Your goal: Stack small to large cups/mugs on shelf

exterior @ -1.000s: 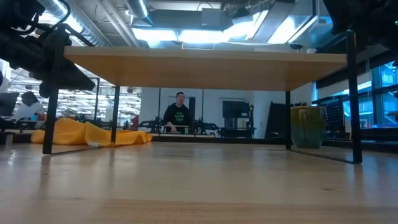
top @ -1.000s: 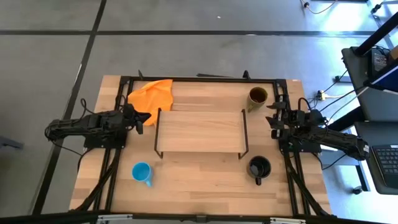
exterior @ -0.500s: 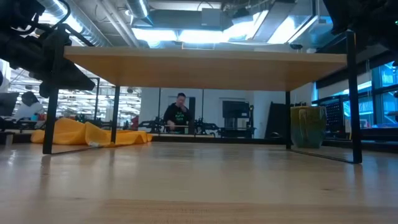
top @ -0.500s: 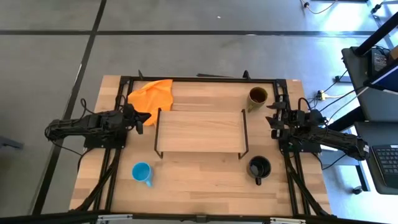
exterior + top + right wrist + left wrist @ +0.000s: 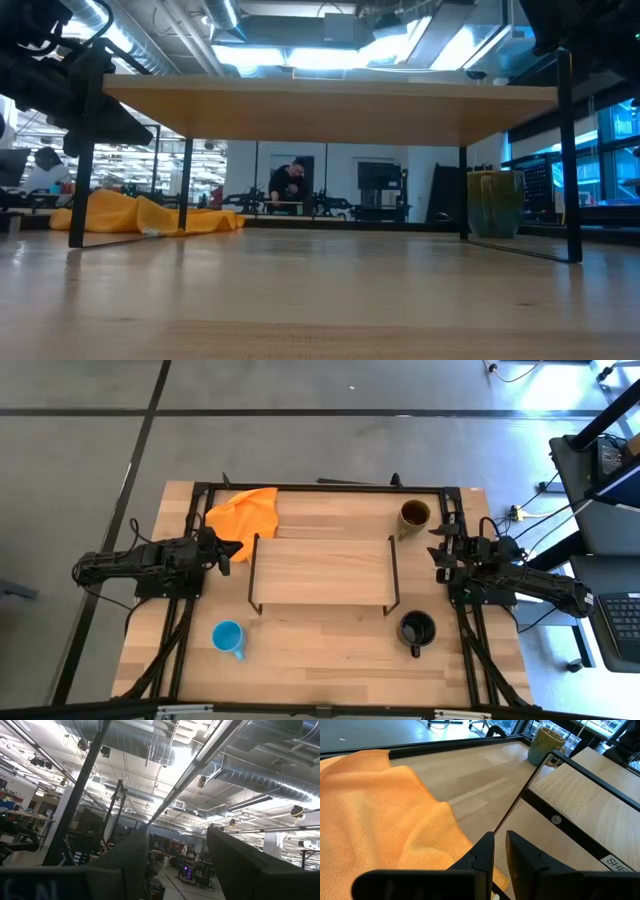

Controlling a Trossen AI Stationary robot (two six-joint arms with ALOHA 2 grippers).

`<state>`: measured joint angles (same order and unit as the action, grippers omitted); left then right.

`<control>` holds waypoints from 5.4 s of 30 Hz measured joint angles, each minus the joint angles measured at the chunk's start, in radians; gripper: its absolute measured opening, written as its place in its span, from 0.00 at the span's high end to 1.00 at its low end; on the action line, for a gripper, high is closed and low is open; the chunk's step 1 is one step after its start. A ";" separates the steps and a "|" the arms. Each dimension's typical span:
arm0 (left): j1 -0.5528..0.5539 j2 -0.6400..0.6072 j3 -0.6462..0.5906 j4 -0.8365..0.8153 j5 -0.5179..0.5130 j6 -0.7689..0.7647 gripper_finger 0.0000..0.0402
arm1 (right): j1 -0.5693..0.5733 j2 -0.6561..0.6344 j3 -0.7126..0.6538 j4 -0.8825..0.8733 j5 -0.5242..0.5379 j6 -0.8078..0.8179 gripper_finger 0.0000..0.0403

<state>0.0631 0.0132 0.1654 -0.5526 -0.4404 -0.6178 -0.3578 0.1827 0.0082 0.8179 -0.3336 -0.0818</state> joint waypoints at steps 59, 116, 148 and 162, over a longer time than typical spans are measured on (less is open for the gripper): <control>0.000 0.000 -0.002 0.452 -0.249 0.364 0.90 | 0.002 0.001 0.000 0.272 0.098 -0.043 0.50; 0.000 0.000 0.000 0.870 -0.388 0.043 0.90 | 0.002 0.000 0.016 0.343 0.298 0.520 0.50; 0.000 0.000 0.000 0.883 -0.341 0.156 0.90 | 0.002 0.001 0.093 0.022 0.446 0.619 0.50; 0.025 0.000 0.000 0.688 -0.091 0.167 0.90 | 0.001 0.214 0.486 -0.551 0.641 0.504 0.50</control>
<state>0.0879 0.0129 0.1658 0.1353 -0.5313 -0.4511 -0.3573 0.3962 0.4942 0.2665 0.3071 0.4221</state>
